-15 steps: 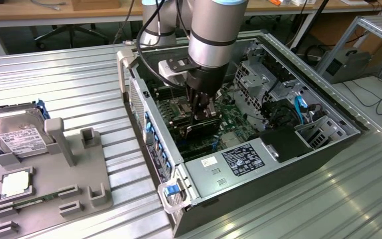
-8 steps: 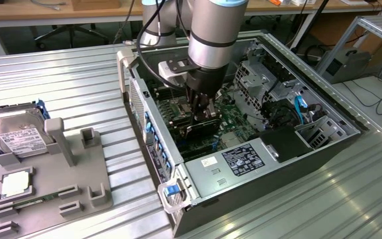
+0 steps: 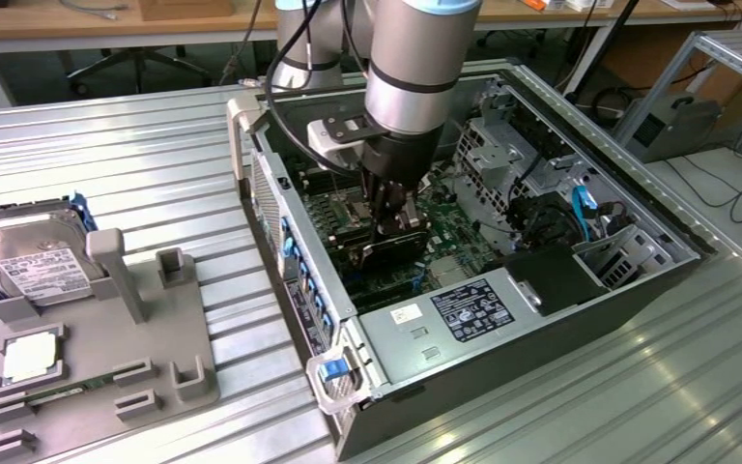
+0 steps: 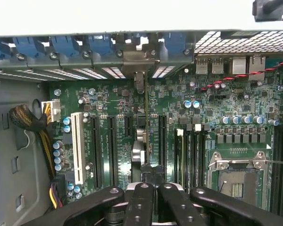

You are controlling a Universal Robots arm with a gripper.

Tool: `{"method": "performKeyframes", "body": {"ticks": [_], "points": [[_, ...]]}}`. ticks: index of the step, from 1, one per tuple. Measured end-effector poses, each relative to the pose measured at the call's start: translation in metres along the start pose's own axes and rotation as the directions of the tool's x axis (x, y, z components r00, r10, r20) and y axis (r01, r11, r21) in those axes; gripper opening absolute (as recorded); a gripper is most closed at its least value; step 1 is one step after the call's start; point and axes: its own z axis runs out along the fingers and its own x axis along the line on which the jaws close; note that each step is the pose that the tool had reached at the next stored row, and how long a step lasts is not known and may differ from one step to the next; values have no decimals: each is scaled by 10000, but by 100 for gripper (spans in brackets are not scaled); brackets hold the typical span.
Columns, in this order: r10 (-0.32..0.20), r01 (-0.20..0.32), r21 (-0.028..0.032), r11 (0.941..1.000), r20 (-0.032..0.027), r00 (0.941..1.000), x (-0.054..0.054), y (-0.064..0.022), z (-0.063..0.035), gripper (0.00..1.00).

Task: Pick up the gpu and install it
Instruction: 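Press down on the gpu until it lock into place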

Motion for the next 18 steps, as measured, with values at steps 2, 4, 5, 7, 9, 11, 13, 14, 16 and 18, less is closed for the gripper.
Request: {"method": "performKeyframes", "body": {"ticks": [2,4,5,7,9,11,13,14,16,18], "points": [[0,0,-1,10000,-1,10000,0,0,1,11],[0,0,-1,10000,-1,10000,0,0,2,11],[-1,1,-1,10000,-1,10000,0,1,2,11],[0,0,0,10000,-1,10000,0,1,3,11],[-1,1,1,10000,-2,10000,0,1,11,11],[-1,1,-2,10000,-6,10000,1,4,18,11],[0,0,-3,10000,-7,10000,1,7,22,11],[-1,1,-2,10000,-5,10000,0,7,23,11],[0,0,0,10000,-1,10000,0,8,25,11],[0,0,-1,10000,-3,10000,1,12,26,11]]}}
